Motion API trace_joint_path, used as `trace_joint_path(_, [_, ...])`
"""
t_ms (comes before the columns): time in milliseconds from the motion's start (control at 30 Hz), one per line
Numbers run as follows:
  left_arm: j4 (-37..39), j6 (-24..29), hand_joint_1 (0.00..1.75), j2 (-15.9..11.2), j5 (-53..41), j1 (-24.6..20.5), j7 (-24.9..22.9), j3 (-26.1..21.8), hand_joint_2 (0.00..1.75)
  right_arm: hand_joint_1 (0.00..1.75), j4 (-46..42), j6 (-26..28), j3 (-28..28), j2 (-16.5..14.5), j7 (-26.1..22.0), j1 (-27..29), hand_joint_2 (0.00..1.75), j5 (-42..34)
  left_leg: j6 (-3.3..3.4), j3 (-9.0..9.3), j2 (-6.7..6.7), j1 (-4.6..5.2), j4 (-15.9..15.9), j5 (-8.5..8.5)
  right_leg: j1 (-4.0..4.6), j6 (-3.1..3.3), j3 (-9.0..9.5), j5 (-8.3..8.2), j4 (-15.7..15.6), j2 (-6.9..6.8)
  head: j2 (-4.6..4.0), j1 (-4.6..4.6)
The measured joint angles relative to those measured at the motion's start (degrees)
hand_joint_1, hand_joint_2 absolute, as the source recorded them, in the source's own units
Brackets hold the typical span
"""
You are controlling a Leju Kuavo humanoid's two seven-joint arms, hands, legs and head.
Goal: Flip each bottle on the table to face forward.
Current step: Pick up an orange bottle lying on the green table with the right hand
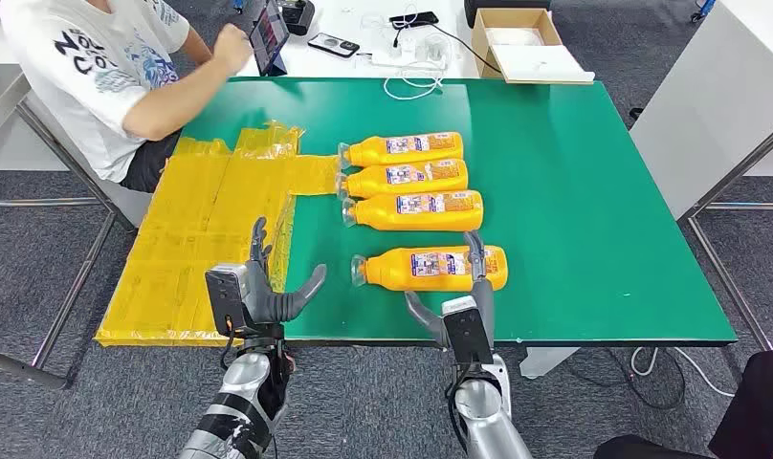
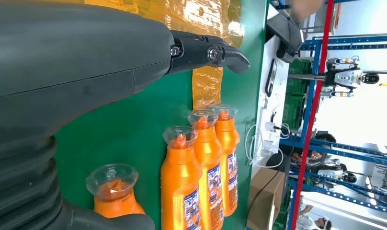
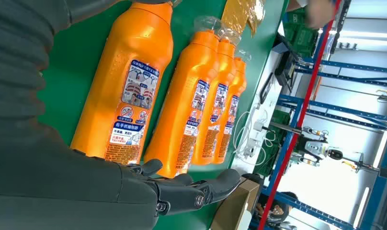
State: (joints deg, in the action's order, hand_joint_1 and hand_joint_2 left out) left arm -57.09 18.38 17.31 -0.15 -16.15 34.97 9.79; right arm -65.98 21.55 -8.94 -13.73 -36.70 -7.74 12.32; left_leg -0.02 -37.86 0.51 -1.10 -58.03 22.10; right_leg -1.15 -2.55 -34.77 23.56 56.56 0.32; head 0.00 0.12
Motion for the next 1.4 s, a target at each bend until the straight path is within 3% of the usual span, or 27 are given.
trace_joint_path(567, [0.0,0.2,0.0,0.0,-0.1,0.0,0.0,0.0,1.75,0.0,0.5,0.2,-0.1,0.2,0.6,-0.1,1.75,1.6,0.0,0.0,0.0,0.0,0.0,0.0,0.0,0.0,0.0,0.0,0.0,0.0,0.0,-0.01])
trace_joint_path(733, [0.0,3.6,0.0,0.0,-2.7,0.0,1.2,0.0,1.75,0.0,1.1,1.6,-0.2,0.7,2.2,-0.8,1.75,5.2,0.0,0.0,0.0,0.0,0.0,0.0,0.0,0.0,0.0,0.0,0.0,0.0,0.0,-0.01])
trace_joint_path(1000, [0.0,5.0,0.0,-0.2,-5.1,-0.1,1.3,-0.1,1.75,0.0,4.4,3.6,-1.0,5.1,13.3,-8.2,1.75,17.2,0.05,-0.01,0.0,0.02,0.0,-0.05,-0.02,-0.04,0.03,-0.04,0.0,0.0,0.0,0.0])
trace_joint_path(1200, [0.0,4.8,0.0,-0.3,-6.2,-0.2,0.8,-0.2,1.75,0.0,11.0,-0.9,-1.2,8.6,21.1,-17.7,1.75,23.5,0.13,-0.01,0.01,0.04,0.0,-0.11,-0.02,-0.06,0.04,-0.07,0.0,0.0,0.0,0.0])
trace_joint_path(1400, [0.0,4.2,0.0,-0.4,-6.9,-0.2,0.3,-0.3,1.75,0.0,19.1,-7.9,-3.2,9.9,26.0,-25.5,1.75,26.7,0.12,-0.01,0.01,0.03,0.0,-0.11,-0.01,-0.06,0.04,-0.06,0.0,0.0,0.0,-0.01])
